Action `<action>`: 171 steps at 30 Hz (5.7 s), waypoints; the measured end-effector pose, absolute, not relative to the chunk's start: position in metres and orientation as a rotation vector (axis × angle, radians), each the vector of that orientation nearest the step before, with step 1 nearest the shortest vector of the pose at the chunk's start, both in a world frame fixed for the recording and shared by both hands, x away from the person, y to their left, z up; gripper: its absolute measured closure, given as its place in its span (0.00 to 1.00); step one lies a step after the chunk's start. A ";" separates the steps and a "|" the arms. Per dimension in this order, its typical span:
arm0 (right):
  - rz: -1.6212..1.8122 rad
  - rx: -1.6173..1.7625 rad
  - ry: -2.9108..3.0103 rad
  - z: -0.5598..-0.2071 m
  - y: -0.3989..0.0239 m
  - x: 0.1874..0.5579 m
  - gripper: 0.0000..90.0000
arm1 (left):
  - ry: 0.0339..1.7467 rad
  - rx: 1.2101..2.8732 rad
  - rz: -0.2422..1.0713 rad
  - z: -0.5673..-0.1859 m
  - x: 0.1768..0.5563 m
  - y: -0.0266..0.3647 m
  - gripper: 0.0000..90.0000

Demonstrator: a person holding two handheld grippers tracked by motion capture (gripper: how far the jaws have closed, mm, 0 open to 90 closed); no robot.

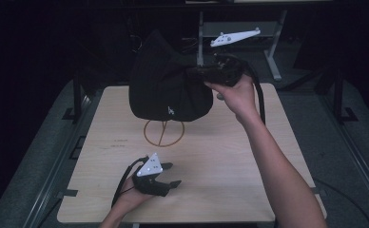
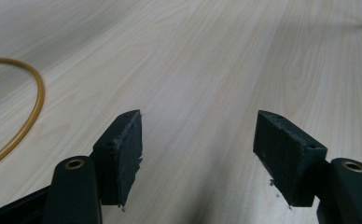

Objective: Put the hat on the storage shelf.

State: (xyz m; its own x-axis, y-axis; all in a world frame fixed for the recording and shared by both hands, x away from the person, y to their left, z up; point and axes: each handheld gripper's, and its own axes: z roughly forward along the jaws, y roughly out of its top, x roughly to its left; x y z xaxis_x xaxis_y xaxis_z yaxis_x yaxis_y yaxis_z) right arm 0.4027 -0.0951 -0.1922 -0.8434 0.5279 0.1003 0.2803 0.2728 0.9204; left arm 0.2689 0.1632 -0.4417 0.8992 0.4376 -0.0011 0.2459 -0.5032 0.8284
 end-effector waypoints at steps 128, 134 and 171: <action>1.557 0.946 2.442 -0.261 -0.130 0.436 0.29 | 0.514 2.173 0.225 -0.451 0.273 0.149 0.28; 1.552 0.959 2.437 -0.266 -0.140 0.432 0.29 | 0.512 2.171 0.231 -0.451 0.273 0.148 0.28; 1.560 1.040 2.458 -0.311 -0.181 0.413 0.26 | 0.527 2.168 0.243 -0.452 0.274 0.152 0.28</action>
State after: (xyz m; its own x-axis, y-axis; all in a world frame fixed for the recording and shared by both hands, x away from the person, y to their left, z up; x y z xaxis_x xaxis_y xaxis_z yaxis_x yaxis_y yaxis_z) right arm 0.4129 -0.1811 -0.3112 -0.7725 0.5600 0.2996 0.5094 0.2646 0.8188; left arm 0.2735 0.1518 -0.4520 0.8914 0.4531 -0.0136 0.2836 -0.5340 0.7965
